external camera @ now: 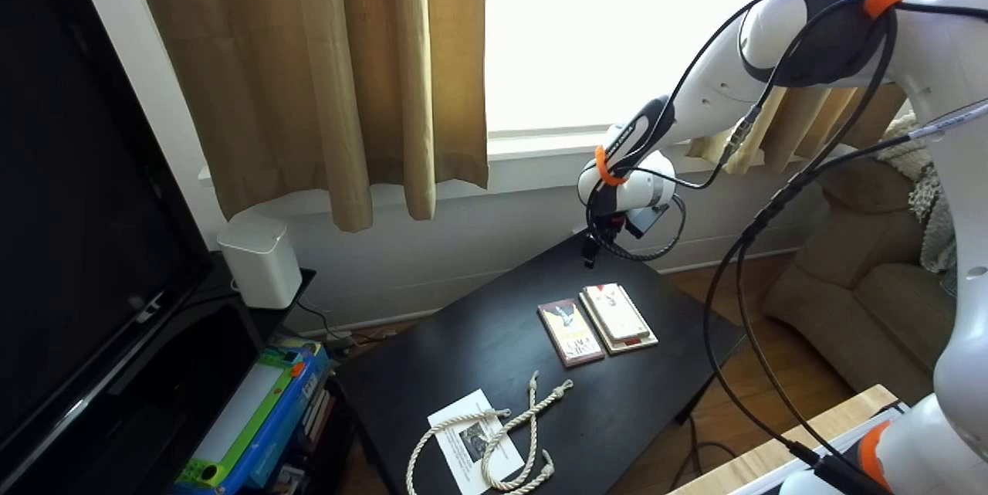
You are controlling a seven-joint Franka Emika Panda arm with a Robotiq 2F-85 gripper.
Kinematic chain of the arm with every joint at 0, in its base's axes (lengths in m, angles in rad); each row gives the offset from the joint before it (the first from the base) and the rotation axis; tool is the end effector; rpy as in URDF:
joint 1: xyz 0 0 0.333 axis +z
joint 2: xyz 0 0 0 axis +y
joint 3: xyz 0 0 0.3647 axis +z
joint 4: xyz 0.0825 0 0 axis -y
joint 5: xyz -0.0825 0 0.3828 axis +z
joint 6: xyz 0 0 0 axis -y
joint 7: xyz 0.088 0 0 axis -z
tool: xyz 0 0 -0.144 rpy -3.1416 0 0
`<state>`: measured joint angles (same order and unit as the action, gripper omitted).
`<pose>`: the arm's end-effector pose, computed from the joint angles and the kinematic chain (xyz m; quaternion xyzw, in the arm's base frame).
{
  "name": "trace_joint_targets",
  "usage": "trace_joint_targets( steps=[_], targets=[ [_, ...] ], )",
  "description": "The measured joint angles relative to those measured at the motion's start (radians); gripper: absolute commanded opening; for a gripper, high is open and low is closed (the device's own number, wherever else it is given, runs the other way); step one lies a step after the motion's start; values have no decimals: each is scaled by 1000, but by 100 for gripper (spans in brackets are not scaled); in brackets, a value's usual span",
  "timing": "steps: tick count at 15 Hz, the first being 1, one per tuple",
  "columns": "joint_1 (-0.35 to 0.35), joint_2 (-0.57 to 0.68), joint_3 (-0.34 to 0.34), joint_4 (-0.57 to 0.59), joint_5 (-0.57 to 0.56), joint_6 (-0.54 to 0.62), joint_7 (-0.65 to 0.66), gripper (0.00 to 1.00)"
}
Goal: Restack the top two books on the right
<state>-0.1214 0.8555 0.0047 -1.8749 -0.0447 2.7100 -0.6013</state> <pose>0.6388 -0.0740 0.0462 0.9658 0.2589 -0.0121 0.0033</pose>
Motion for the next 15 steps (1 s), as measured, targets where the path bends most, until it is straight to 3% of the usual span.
trace_joint_targets(
  steps=[6, 15],
  targets=[
    [0, -123, -6, -156, -10, 1, 184, 100],
    [11, -331, -31, -363, -36, -96, 300, 100]
  ],
)
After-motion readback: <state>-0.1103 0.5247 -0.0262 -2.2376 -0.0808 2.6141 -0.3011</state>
